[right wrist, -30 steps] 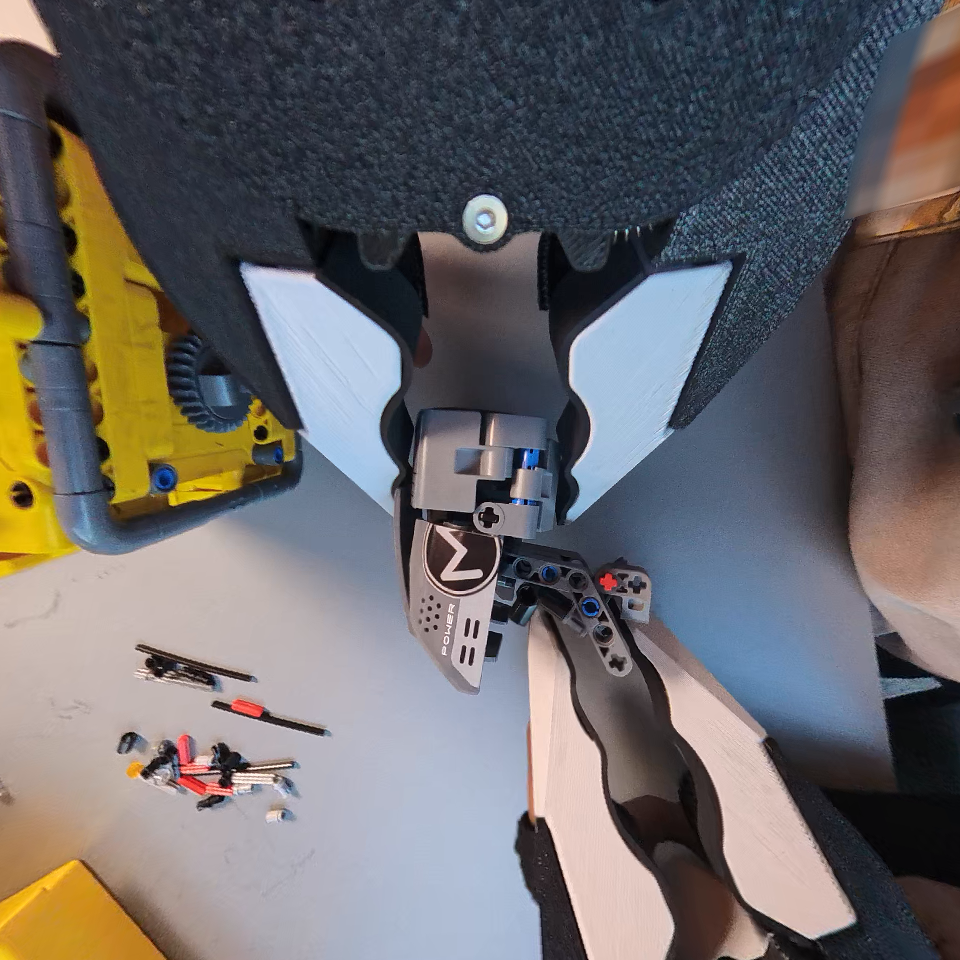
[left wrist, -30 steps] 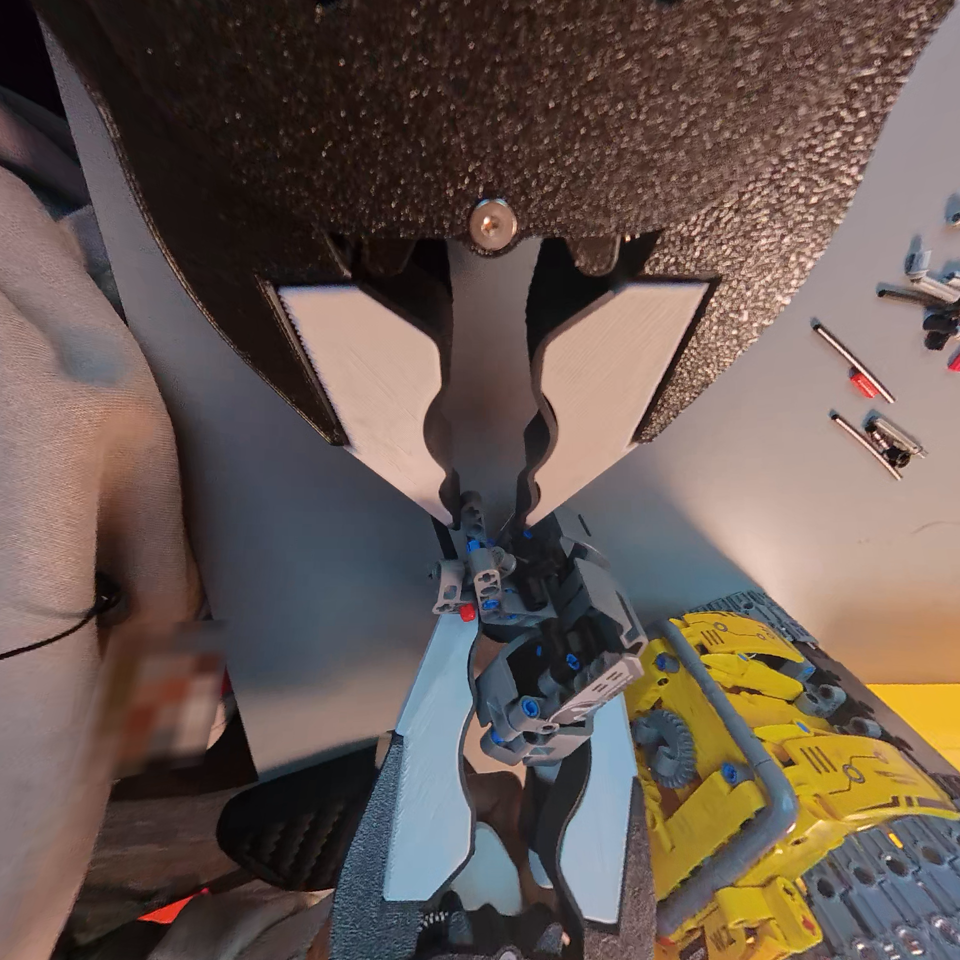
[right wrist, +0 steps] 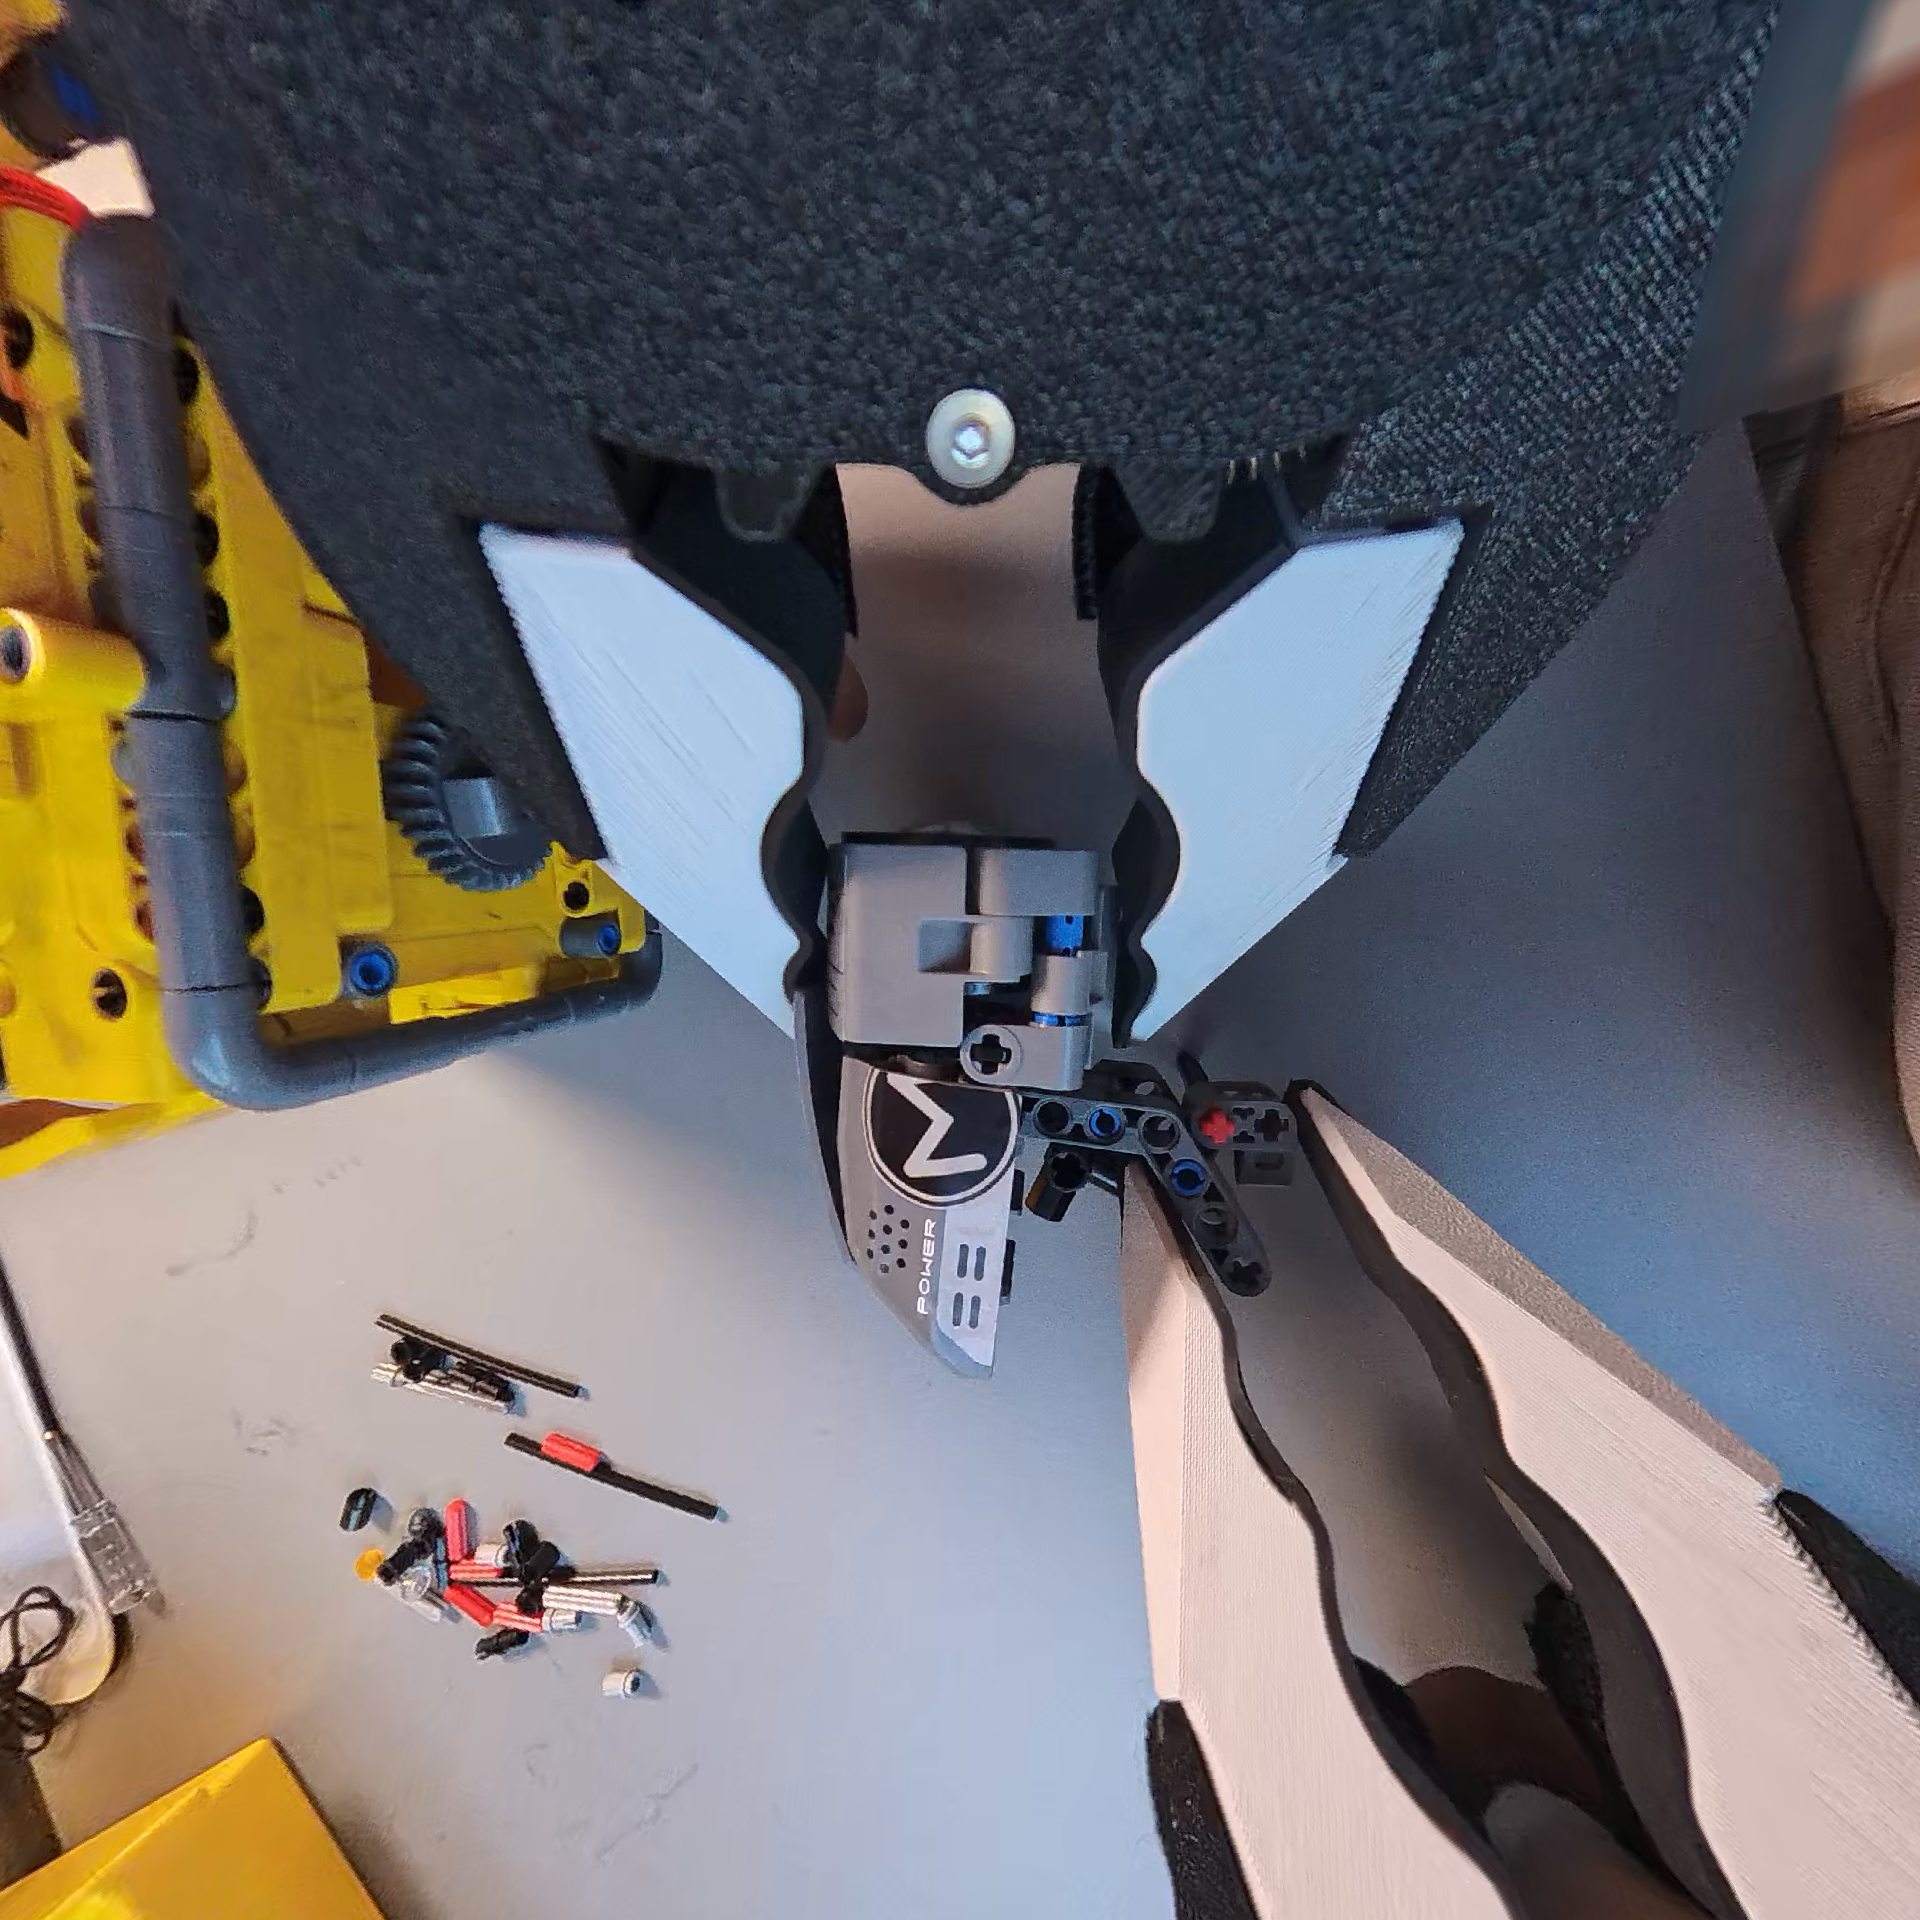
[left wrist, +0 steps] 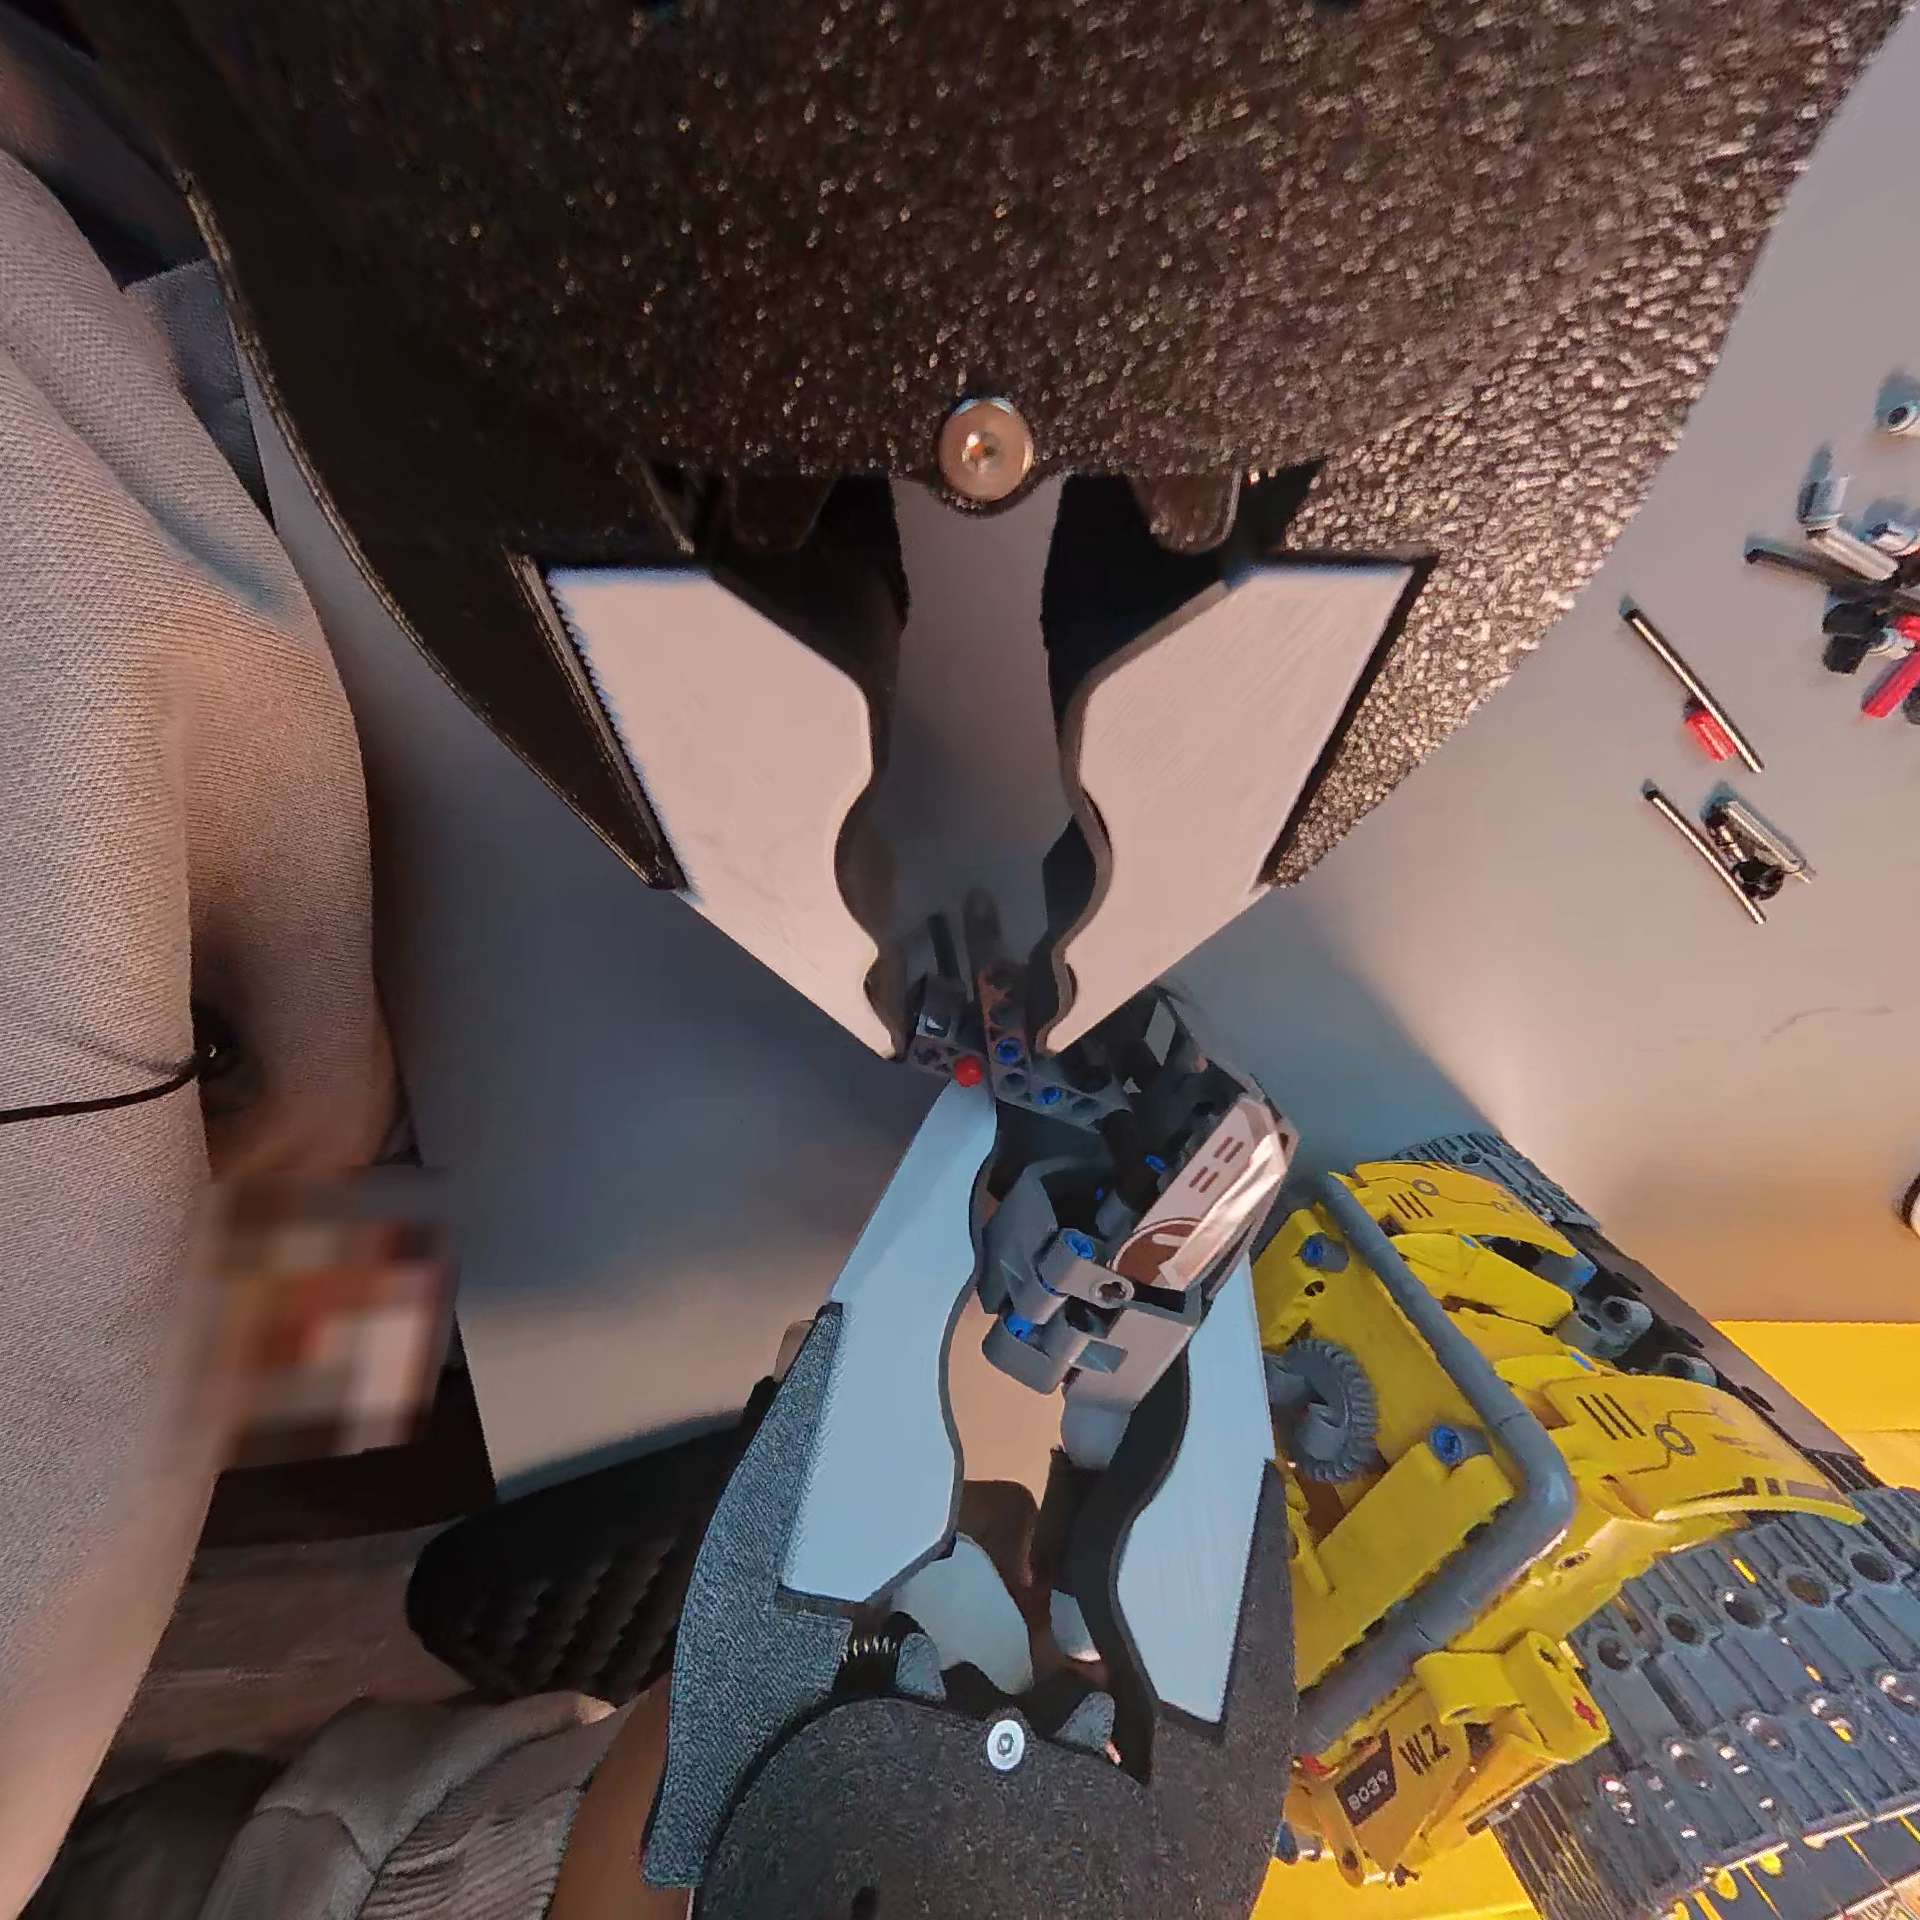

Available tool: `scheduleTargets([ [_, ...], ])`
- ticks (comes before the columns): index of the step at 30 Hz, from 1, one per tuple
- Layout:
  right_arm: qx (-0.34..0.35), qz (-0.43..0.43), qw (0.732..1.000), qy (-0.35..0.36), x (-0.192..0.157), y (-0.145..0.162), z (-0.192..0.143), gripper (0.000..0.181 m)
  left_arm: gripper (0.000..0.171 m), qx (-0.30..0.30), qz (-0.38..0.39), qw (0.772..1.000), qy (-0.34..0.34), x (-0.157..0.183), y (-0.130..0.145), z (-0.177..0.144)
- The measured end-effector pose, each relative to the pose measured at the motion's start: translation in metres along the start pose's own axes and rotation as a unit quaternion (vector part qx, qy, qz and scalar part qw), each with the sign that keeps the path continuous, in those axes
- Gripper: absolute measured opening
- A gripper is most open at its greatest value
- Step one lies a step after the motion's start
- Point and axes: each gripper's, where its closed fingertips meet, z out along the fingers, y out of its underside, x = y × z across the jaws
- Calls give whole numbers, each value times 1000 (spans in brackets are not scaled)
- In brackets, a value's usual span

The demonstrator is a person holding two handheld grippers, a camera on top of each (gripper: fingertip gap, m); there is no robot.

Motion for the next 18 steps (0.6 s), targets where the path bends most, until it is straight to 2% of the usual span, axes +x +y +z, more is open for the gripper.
scheduleTargets([
  [7,-11,-16,1000,10,-6,4,2,53,20,-3,8,1000,23,7,1,0],
  [18,-30,-25,999,22,-1,0,7,52,19,2,23,1000,3,0,5,-2],
])
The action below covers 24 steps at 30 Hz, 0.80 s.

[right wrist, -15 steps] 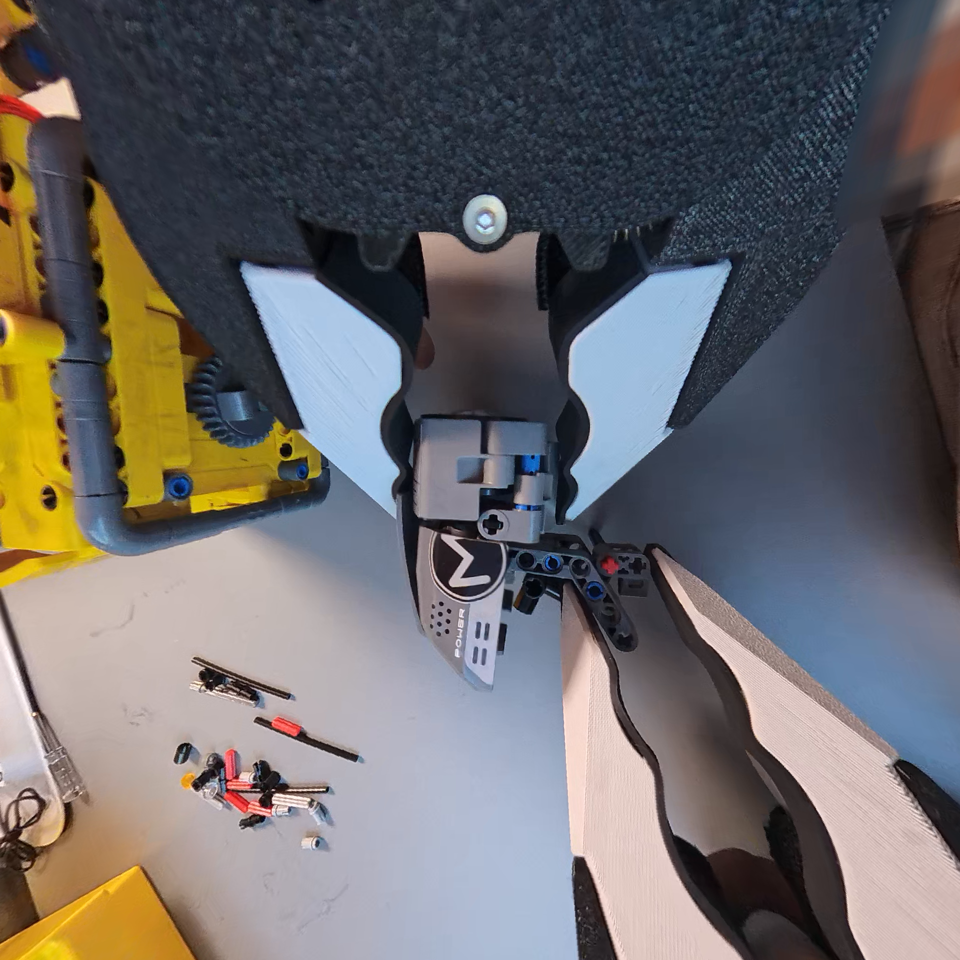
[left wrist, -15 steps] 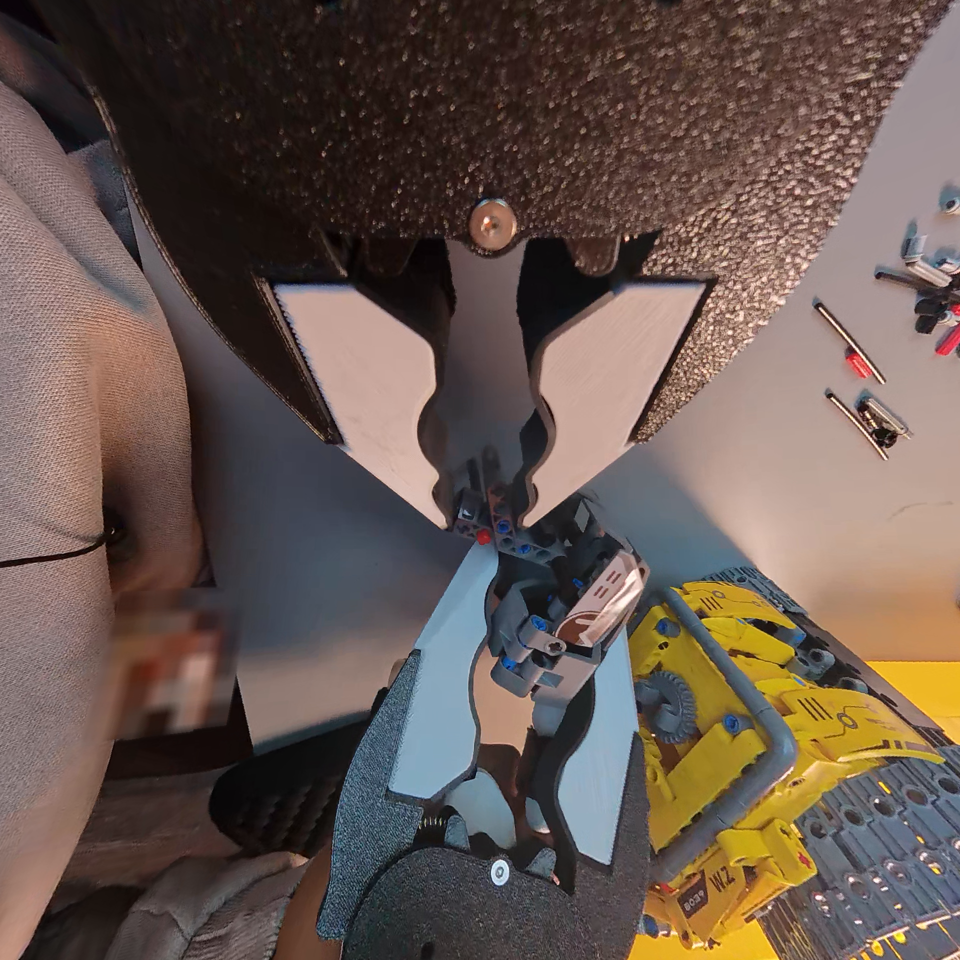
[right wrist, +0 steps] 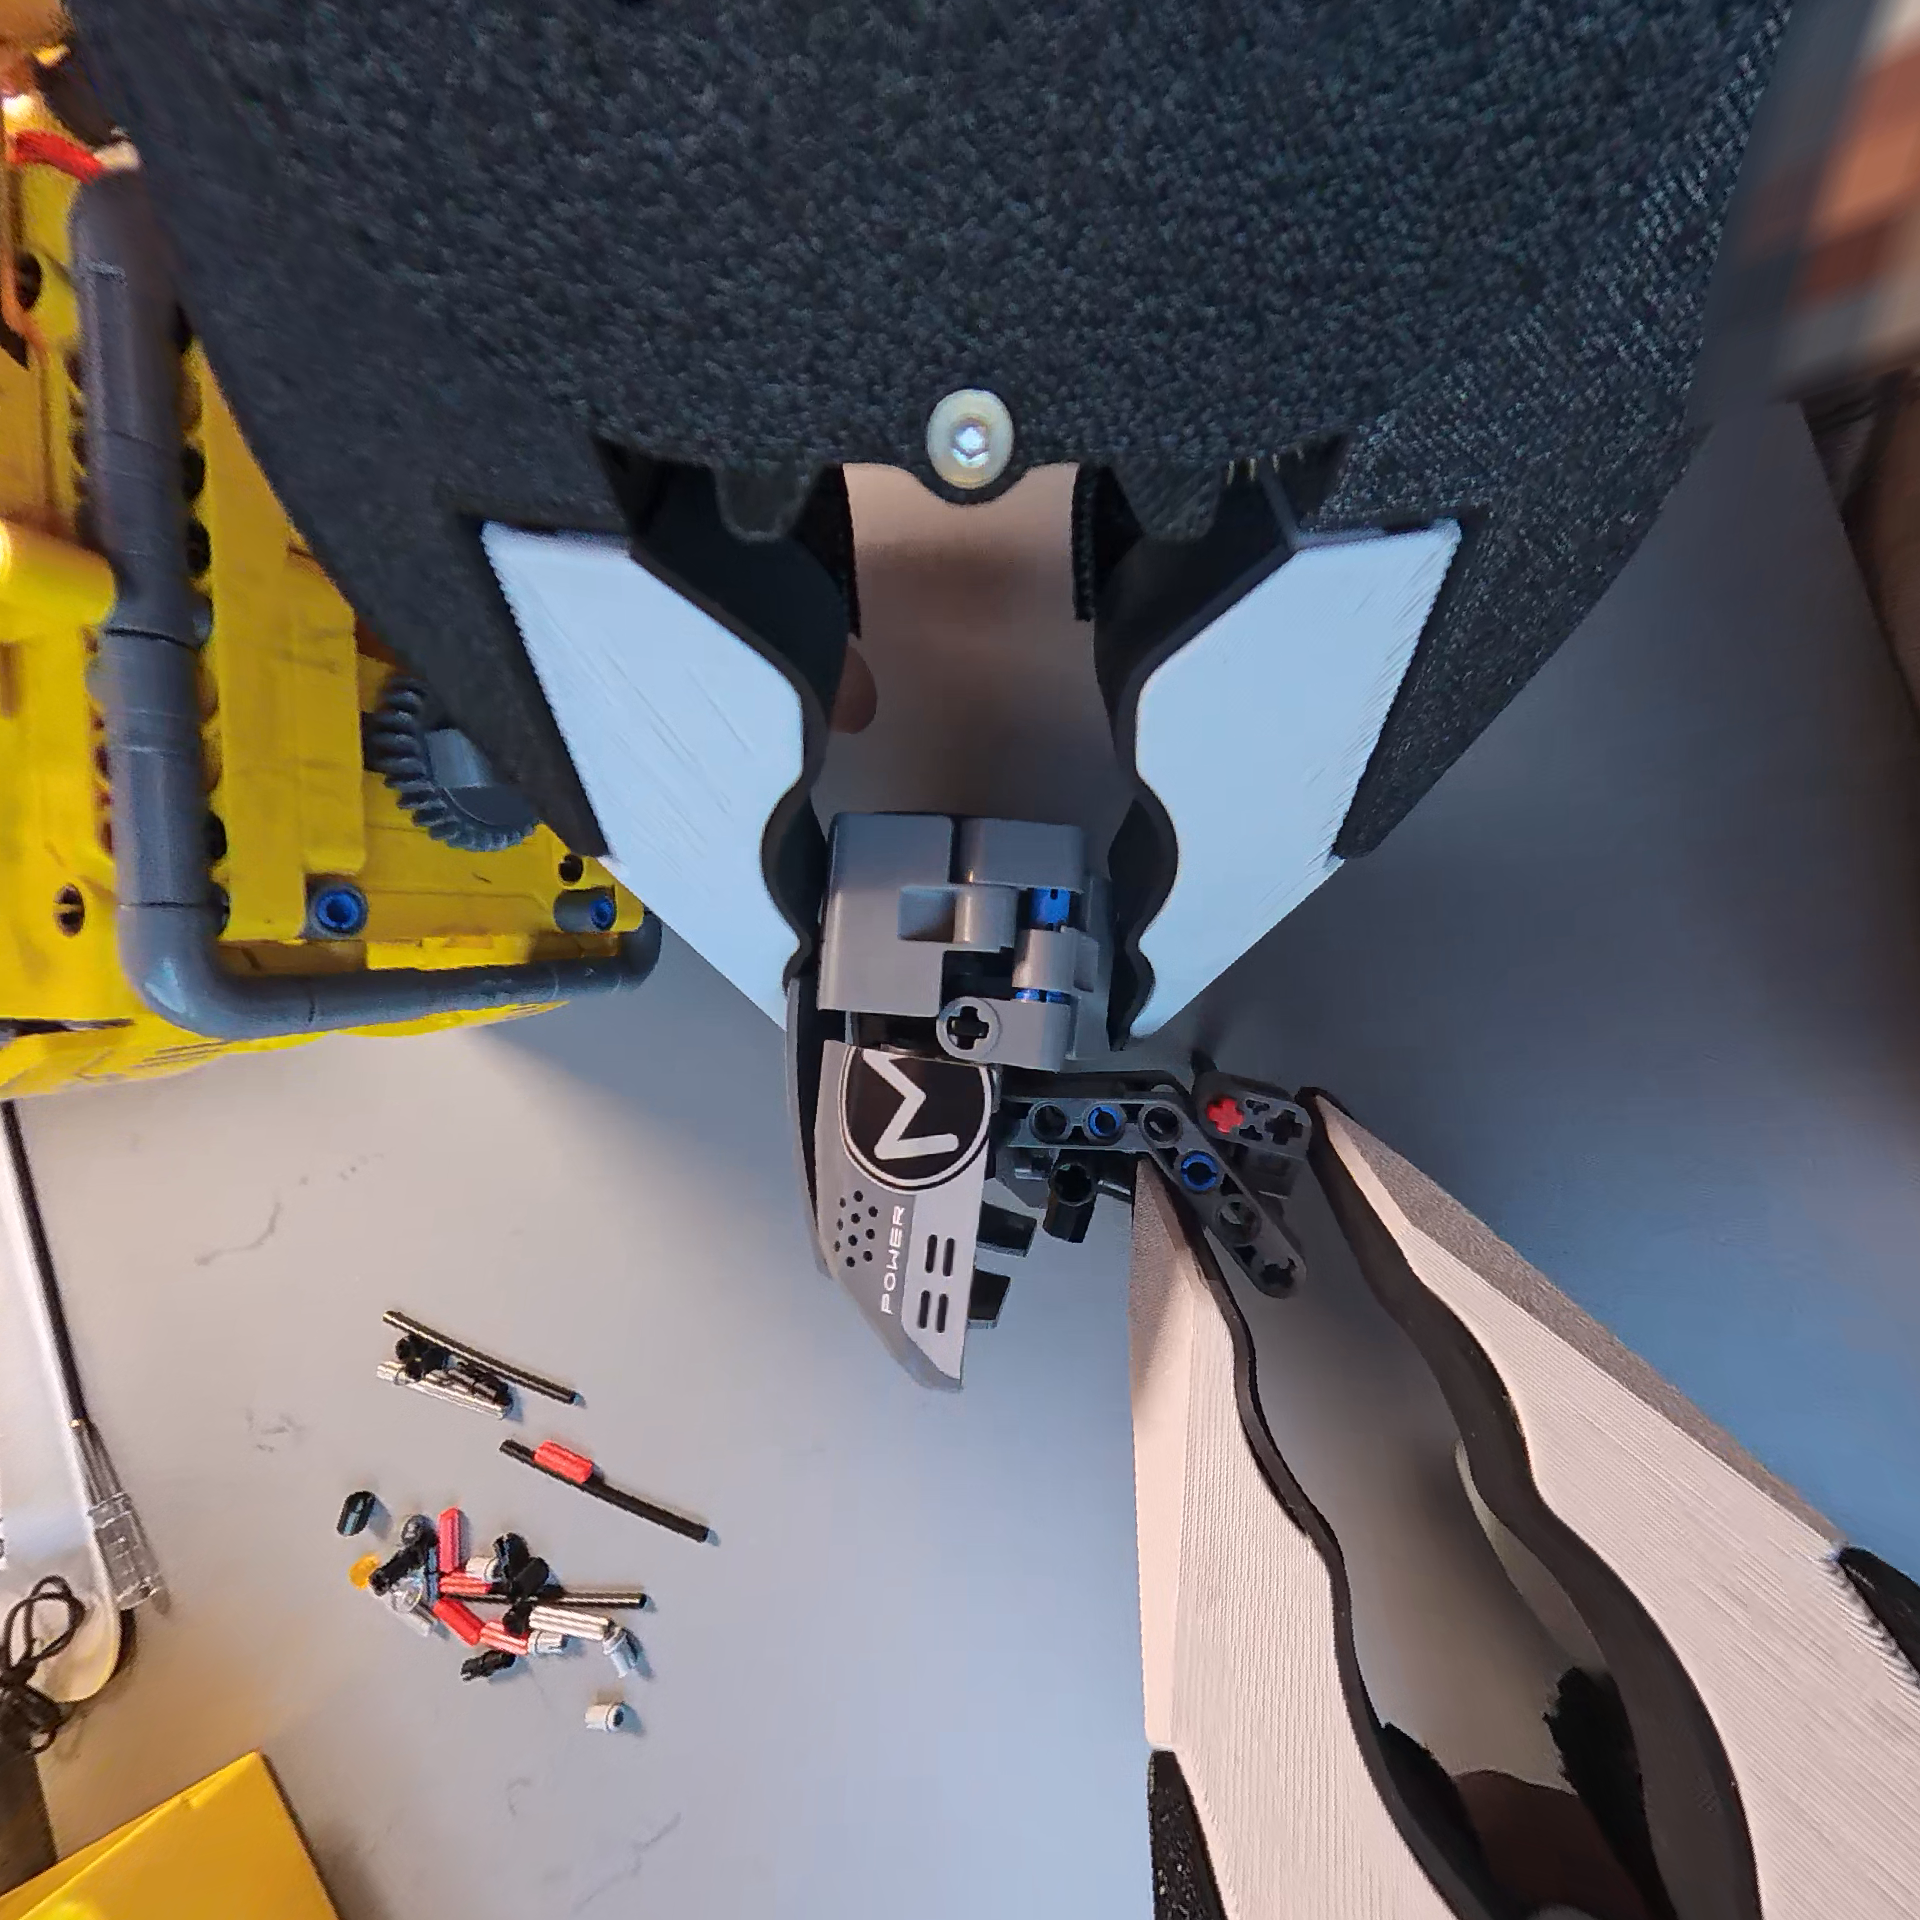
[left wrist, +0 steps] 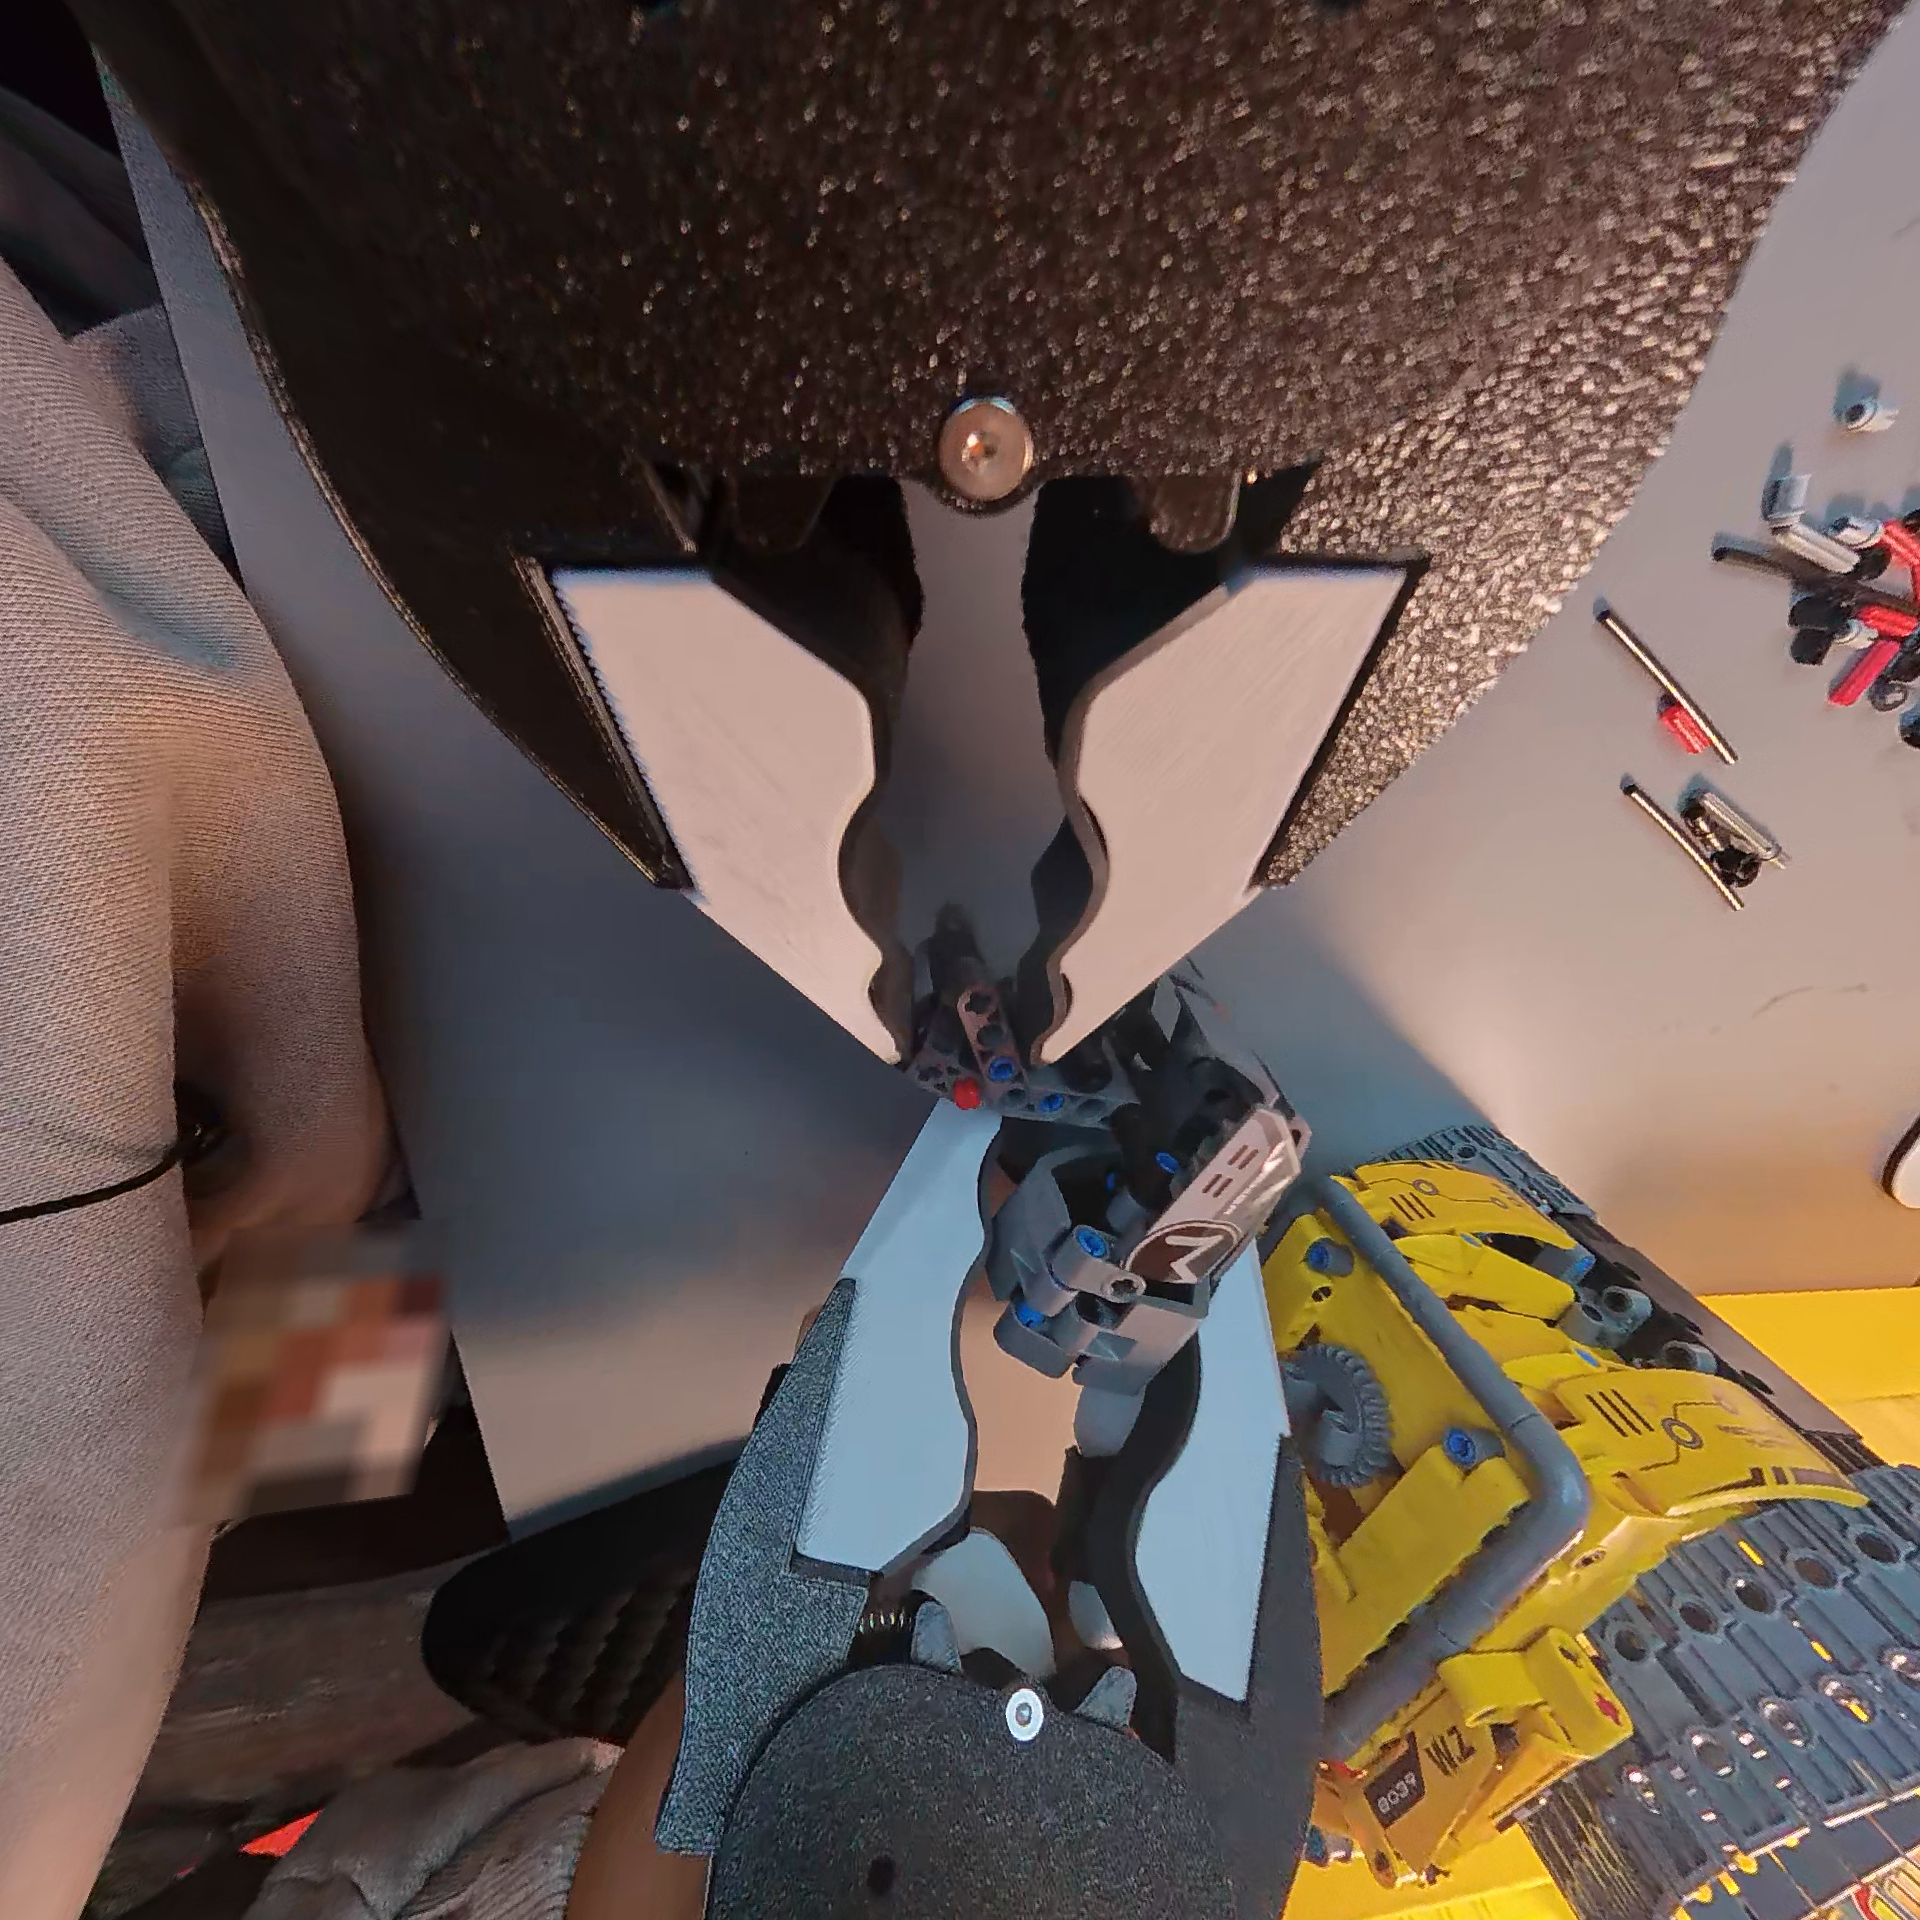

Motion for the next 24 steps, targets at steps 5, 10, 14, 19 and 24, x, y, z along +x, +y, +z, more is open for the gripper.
scheduleTargets([
  [5,-5,4,1000,0,0,2,0,52,17,0,4,1000,-3,0,1,2],
  [10,-8,7,1000,4,1,1,3,52,17,4,8,1000,-2,-1,2,1],
  [14,-3,17,1000,3,0,2,4,52,17,2,8,1000,-4,-1,2,2],
  [19,2,25,1000,10,-1,2,4,52,17,1,12,1000,-4,0,2,2],
  [24,4,29,999,15,-1,1,5,52,17,1,15,1000,-7,0,3,1],
])
